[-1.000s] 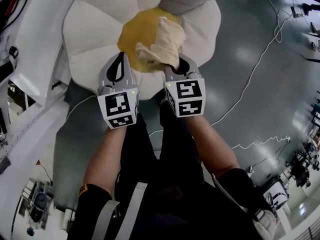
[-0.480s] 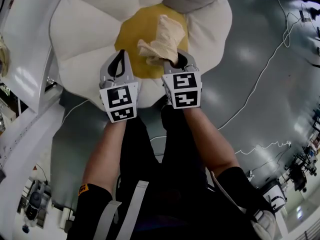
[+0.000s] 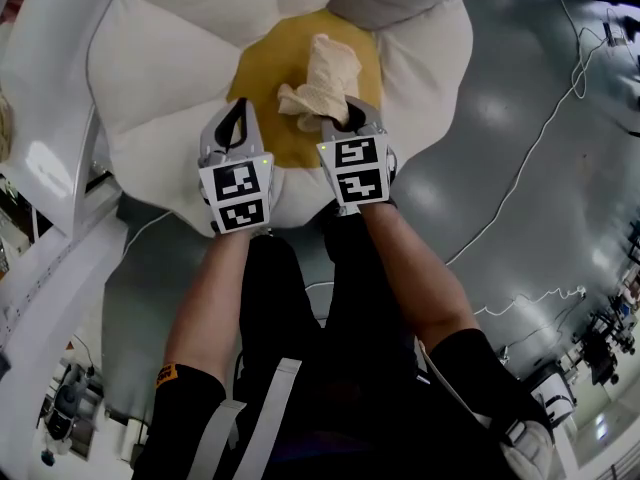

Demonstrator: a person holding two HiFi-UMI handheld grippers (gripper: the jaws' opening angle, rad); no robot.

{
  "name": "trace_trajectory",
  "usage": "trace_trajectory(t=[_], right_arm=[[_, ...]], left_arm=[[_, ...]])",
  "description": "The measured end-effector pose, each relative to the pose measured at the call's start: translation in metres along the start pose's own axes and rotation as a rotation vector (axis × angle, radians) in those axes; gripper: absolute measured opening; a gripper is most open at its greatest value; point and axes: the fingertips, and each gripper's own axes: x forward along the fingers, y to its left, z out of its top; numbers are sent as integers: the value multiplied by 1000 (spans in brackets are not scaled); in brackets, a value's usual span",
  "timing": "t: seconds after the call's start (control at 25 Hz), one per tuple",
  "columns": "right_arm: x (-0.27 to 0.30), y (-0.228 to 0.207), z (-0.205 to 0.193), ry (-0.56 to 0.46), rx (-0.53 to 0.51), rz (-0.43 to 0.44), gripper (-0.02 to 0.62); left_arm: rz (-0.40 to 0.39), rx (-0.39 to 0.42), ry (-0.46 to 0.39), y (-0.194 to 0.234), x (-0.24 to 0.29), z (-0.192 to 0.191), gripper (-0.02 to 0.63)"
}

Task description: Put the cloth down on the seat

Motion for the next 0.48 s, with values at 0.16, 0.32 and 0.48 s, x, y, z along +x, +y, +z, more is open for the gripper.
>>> trace_trajectory(t=[0.16, 0.32, 0.48], right_arm=[[16, 0, -8, 15, -15, 24, 49], [31, 11, -18, 41, -21, 58, 58], [43, 17, -22, 45, -14, 82, 77]], left_arm=[[-10, -12, 6, -3, 10, -10, 2], [-26, -20, 23, -2, 15, -25, 2], [-30, -22, 29, -2, 21, -32, 2]])
